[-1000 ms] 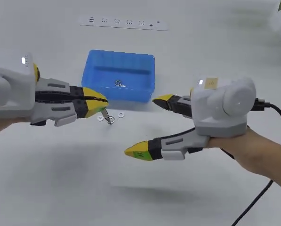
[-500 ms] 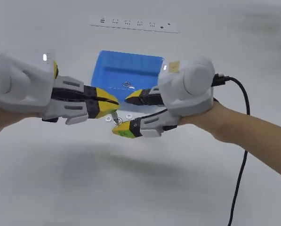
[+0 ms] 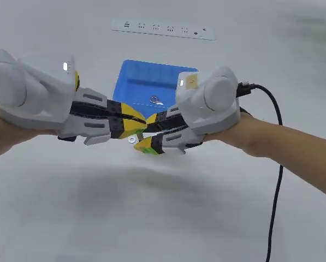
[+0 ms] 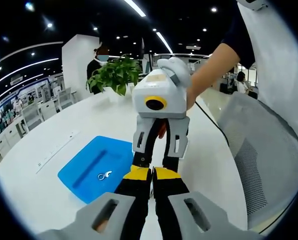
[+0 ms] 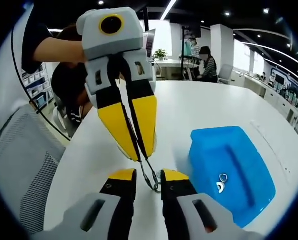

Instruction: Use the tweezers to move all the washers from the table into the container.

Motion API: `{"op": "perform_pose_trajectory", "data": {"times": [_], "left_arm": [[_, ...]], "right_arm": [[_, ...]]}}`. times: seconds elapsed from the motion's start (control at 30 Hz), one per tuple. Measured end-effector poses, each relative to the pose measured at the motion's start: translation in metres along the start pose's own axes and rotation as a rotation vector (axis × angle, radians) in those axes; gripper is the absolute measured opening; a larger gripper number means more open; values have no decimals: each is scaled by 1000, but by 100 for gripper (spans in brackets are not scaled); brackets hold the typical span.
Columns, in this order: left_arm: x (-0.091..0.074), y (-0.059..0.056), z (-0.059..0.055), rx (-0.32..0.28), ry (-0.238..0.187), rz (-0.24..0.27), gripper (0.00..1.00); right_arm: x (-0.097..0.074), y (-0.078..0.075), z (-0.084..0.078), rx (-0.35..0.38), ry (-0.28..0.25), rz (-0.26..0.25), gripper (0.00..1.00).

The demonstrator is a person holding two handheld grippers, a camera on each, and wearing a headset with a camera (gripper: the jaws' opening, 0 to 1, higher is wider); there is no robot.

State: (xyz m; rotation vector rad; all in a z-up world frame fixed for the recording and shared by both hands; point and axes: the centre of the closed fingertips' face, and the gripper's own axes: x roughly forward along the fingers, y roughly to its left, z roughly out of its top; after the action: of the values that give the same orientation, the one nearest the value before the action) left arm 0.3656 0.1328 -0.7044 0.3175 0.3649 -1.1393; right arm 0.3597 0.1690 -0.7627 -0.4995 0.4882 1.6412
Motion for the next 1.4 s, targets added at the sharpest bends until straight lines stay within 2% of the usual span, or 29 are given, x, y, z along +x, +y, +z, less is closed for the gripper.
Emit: {"op": "perform_pose_trajectory", "data": {"times": [0.07, 0.37, 0.53, 0.77, 1.17, 1.33, 1.4], "left_arm": [[0, 0, 0, 0, 0, -1, 5], [2, -2, 2, 1, 3, 8, 5], [2, 1, 1, -25, 1, 55, 6], [1, 0, -4, -47, 4, 81, 7], [-5, 7, -3, -79, -7, 129, 23], [-11, 13, 1, -66, -24, 188, 30], [-14, 14, 3, -73, -36, 202, 35]], "right_arm": [[1, 1, 1, -22, 5, 5, 13], [-1, 0, 0, -81, 26, -7, 11], [-1, -5, 0, -86, 20, -24, 10], [1, -4, -1, -100, 22, -28, 10], [1, -4, -1, -80, 9, -36, 10], [-1, -2, -2, -67, 2, -45, 10], [-2, -2, -2, -61, -3, -49, 10]]}}
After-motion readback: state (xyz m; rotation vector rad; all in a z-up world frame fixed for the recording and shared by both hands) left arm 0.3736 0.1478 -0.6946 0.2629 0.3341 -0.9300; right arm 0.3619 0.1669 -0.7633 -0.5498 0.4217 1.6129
